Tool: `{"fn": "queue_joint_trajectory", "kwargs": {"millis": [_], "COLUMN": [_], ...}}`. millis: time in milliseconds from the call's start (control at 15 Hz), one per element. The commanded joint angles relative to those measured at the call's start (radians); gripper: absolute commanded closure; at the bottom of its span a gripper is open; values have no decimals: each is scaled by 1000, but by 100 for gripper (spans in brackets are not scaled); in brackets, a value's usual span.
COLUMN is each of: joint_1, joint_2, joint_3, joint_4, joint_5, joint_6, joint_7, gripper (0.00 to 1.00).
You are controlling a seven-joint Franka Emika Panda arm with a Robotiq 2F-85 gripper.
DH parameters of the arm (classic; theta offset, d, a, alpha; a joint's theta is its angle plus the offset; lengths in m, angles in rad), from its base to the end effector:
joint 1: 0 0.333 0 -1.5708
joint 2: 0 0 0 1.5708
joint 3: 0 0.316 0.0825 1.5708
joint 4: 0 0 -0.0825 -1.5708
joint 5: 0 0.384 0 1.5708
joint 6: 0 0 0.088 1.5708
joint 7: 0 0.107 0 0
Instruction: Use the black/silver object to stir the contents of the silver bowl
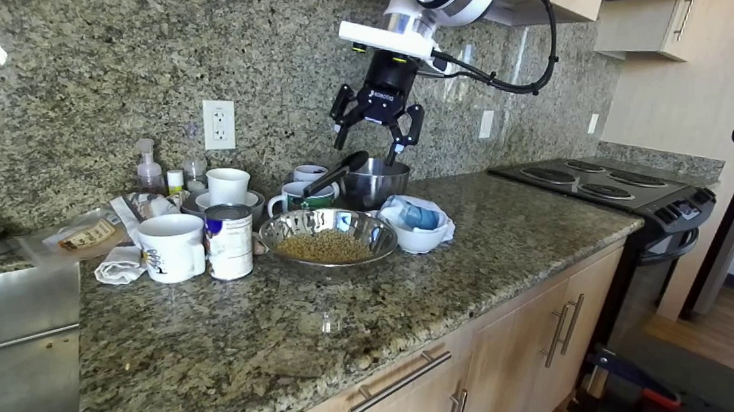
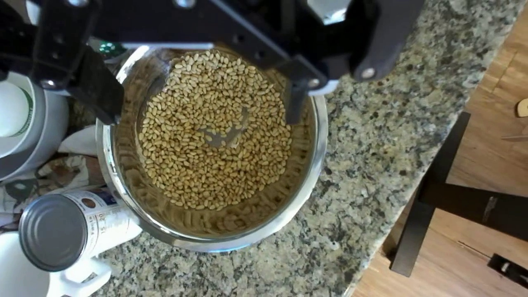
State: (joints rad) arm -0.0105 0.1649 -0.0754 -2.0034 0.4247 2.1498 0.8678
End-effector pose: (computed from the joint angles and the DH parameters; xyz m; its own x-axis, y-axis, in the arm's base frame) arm 0.5846 -0.0321 0.3778 0.3788 -0.8798 -0.2872 -0.9240 -0.3421 -0.1707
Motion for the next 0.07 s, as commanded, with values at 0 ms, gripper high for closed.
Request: {"fn": "queue_joint_trajectory", "kwargs": {"millis": [0], "joint_1": [-8], "joint_2": [2], "joint_3": [8], "joint_4": [2], "joint_5": [-2], "joint_6": [-2], "joint_7": [1], "gripper": [0]}}
